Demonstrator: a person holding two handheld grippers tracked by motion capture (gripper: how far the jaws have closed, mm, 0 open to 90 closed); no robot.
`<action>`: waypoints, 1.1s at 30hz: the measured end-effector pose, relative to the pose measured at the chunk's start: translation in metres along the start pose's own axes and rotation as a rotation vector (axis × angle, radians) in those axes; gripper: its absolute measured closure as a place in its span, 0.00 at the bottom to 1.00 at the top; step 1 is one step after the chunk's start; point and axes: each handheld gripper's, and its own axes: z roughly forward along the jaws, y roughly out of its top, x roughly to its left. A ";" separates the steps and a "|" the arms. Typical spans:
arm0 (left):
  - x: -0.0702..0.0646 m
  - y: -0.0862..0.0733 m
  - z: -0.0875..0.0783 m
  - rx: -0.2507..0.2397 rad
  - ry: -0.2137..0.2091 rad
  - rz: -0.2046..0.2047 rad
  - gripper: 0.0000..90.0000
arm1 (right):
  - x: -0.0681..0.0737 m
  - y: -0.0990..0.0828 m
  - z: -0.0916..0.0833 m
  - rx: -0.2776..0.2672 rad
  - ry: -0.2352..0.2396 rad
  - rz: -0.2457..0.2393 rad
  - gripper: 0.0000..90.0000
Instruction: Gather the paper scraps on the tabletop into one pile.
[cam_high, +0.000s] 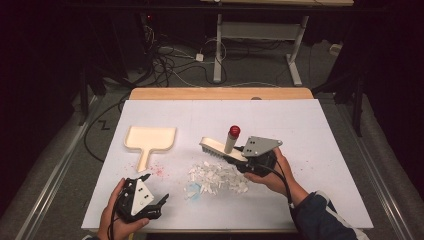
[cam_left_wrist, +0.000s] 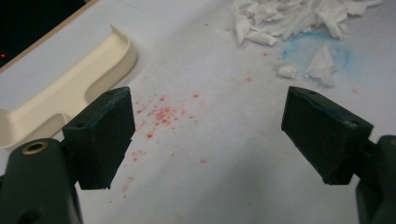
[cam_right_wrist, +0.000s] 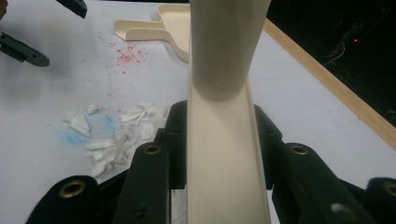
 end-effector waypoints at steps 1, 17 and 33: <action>0.002 0.000 -0.002 -0.006 0.012 -0.005 0.18 | 0.003 0.001 0.000 0.000 0.017 0.010 0.76; 0.021 -0.017 -0.025 -0.083 0.159 -0.157 0.18 | 0.086 0.007 0.032 0.060 0.262 0.065 0.76; 0.013 -0.014 -0.011 -0.019 0.093 -0.079 0.18 | 0.040 -0.014 0.036 0.144 0.127 0.200 0.76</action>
